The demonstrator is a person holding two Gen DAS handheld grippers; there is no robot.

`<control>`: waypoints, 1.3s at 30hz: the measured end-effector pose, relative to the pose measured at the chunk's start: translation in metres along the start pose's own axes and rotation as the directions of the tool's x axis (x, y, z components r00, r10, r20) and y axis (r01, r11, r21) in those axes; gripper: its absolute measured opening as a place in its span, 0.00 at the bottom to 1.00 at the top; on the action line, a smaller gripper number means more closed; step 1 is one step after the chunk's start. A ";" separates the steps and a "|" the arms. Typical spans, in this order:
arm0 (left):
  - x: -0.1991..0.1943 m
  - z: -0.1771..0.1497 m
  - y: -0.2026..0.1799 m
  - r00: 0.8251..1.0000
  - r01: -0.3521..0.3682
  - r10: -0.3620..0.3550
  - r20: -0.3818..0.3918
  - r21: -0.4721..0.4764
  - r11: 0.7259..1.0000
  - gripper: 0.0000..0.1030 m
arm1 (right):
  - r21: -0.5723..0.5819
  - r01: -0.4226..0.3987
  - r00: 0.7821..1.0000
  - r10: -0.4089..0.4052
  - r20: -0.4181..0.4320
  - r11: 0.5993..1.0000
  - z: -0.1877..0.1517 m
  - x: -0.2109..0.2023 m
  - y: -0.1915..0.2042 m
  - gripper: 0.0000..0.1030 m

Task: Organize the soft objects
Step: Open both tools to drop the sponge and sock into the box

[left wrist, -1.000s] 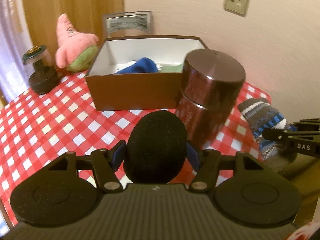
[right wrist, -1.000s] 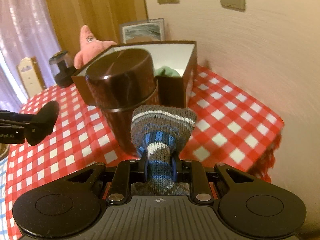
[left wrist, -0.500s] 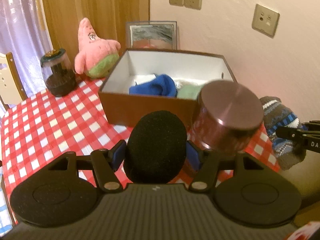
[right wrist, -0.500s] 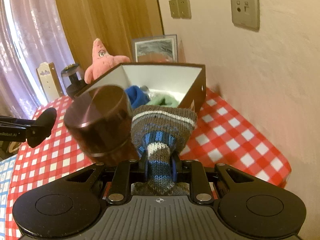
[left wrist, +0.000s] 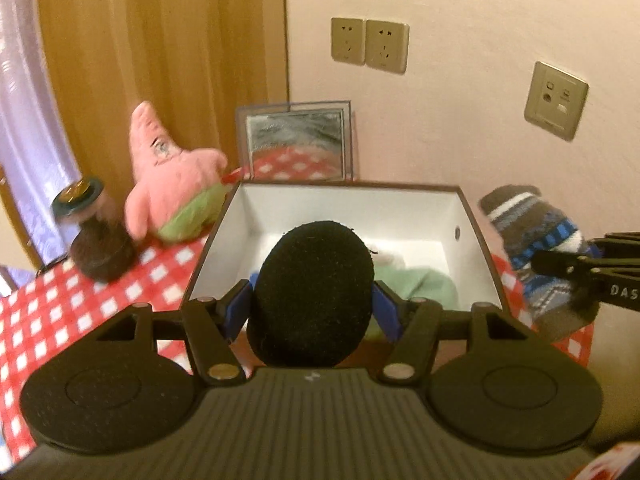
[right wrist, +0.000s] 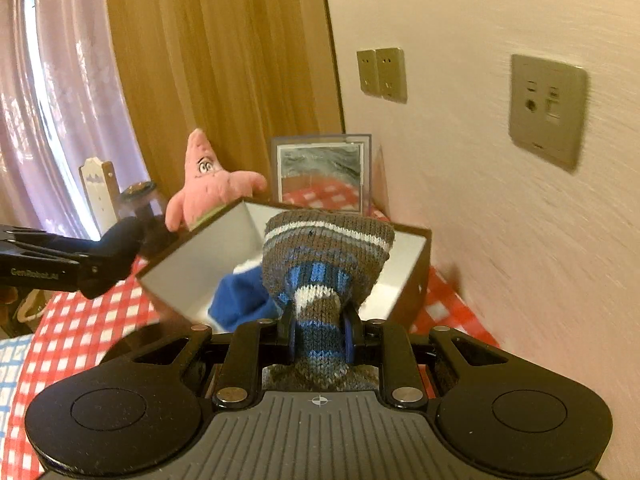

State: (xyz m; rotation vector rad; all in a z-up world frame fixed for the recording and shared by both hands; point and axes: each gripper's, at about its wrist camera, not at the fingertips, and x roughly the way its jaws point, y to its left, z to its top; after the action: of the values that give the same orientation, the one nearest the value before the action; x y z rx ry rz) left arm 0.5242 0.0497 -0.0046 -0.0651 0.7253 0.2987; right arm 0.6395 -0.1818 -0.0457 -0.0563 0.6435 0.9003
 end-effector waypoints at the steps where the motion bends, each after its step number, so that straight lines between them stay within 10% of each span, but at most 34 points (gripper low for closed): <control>1: 0.008 0.006 0.000 1.000 0.005 -0.005 0.002 0.003 1.000 0.60 | 0.010 0.001 1.000 -0.001 -0.007 1.000 0.006 0.010 -0.002 0.21; 21: 0.153 0.050 -0.016 0.985 0.090 -0.078 -0.156 0.067 0.994 0.61 | 0.056 0.064 0.993 -0.058 -0.103 0.996 0.039 0.142 -0.034 0.21; 27: 0.166 0.054 -0.020 0.983 0.093 -0.080 -0.166 0.073 0.993 0.61 | 0.087 0.082 0.995 -0.077 -0.065 0.993 0.040 0.147 -0.043 0.59; 39: 0.180 0.062 -0.032 0.981 0.118 -0.100 -0.163 0.099 0.988 0.67 | 0.053 0.113 0.991 -0.108 -0.075 0.992 0.038 0.138 -0.050 0.59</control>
State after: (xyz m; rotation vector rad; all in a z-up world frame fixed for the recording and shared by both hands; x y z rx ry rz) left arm 0.7009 0.0735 -0.0785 -0.0260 0.8907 0.1498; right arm 0.7577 -0.1035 -0.1004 -0.0724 0.7259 0.7751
